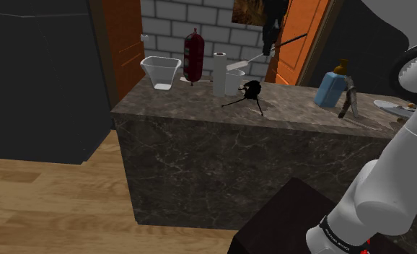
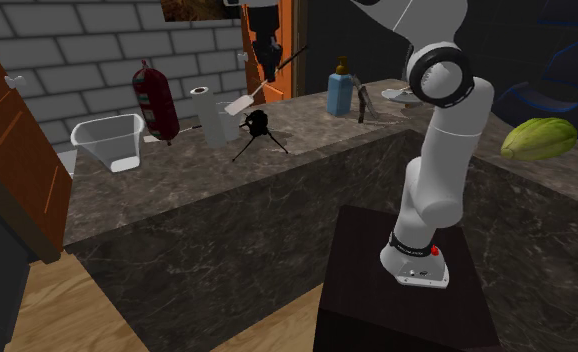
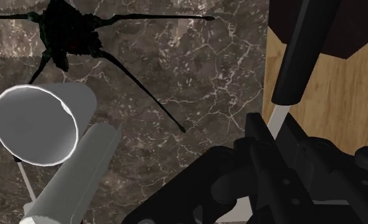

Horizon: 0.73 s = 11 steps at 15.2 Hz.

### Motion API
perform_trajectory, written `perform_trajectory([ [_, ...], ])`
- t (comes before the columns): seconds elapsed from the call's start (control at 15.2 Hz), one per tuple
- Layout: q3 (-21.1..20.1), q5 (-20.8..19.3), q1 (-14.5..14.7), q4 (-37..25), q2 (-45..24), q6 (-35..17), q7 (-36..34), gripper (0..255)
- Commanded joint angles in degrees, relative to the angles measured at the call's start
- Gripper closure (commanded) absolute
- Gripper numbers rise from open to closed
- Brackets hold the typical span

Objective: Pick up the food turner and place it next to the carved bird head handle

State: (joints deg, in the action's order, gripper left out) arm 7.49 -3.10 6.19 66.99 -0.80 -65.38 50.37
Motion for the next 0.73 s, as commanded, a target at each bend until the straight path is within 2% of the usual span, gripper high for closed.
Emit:
perform_trajectory([
  [0.0, 0.5, -0.6, -0.5, 4.9, 3.9, -1.0, 1.3, 255],
  [0.33, 2.6, -2.5, -2.3, 14.8, 13.0, -2.3, 5.6, 255],
  [0.66, 5.2, -5.0, -4.1, 21.7, 20.4, -2.4, 10.3, 255],
])
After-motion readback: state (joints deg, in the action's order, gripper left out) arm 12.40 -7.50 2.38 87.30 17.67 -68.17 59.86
